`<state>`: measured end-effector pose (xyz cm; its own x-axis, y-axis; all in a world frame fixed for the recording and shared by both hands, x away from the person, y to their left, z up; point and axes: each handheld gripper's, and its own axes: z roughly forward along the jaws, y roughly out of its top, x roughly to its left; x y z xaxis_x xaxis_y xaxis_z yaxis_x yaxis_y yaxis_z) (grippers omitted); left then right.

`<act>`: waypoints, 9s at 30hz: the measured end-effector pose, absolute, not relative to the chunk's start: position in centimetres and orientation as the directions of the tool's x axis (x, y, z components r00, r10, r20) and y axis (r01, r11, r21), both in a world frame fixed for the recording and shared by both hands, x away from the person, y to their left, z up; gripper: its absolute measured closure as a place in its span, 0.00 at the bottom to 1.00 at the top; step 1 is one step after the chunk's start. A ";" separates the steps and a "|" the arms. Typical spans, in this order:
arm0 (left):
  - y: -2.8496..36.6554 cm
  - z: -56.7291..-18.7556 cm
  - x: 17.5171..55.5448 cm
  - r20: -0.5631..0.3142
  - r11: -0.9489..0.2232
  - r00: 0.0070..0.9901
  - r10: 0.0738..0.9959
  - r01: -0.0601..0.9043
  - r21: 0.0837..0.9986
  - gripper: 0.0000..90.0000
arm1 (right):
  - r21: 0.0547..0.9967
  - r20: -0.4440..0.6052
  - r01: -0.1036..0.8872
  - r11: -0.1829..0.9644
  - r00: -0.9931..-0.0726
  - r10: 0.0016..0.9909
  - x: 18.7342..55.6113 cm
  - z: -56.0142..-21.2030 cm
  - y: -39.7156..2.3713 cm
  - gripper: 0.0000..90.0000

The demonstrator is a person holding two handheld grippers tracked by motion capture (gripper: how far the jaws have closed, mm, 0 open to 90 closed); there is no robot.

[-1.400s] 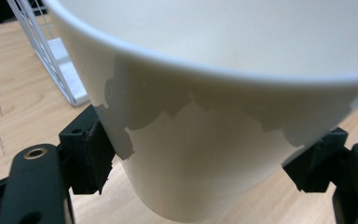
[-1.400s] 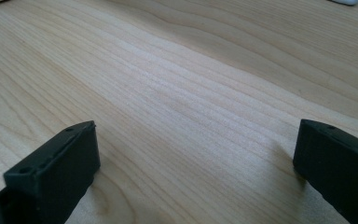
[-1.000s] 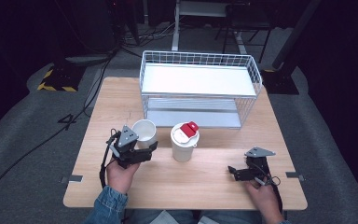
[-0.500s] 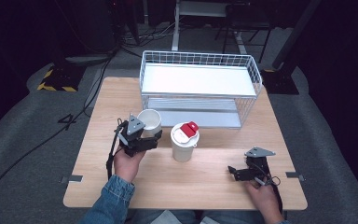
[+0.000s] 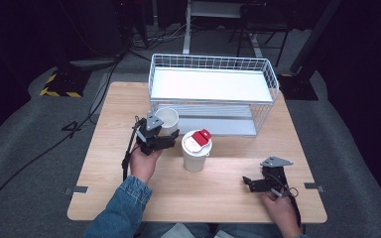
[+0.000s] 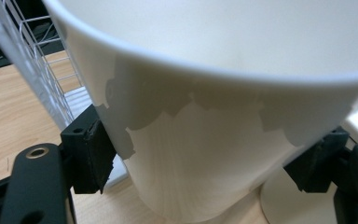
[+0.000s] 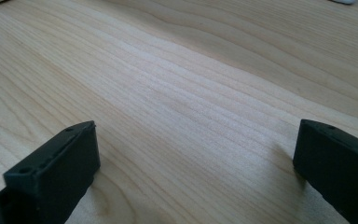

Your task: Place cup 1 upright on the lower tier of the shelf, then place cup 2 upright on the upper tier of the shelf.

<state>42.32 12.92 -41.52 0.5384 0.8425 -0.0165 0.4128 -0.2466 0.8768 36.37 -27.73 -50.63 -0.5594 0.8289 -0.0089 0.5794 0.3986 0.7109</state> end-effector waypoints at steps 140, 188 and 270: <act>14.8 -41.6 39.4 0.021 -0.189 0.421 0.907 0.360 0.913 0.16 | 0.711 -0.008 0.582 0.394 -0.553 0.833 36.3 -50.6 -27.7 0.01; 24.0 -47.9 31.4 -0.023 -0.293 0.456 0.890 0.609 0.737 0.16 | 0.707 -0.006 0.547 0.447 -0.628 0.778 36.9 -50.6 -28.2 0.00; 26.6 -50.6 32.5 -0.030 -0.306 0.442 0.896 0.667 0.679 0.08 | 0.899 0.079 0.287 0.332 -0.850 0.520 40.2 -46.6 -12.6 0.03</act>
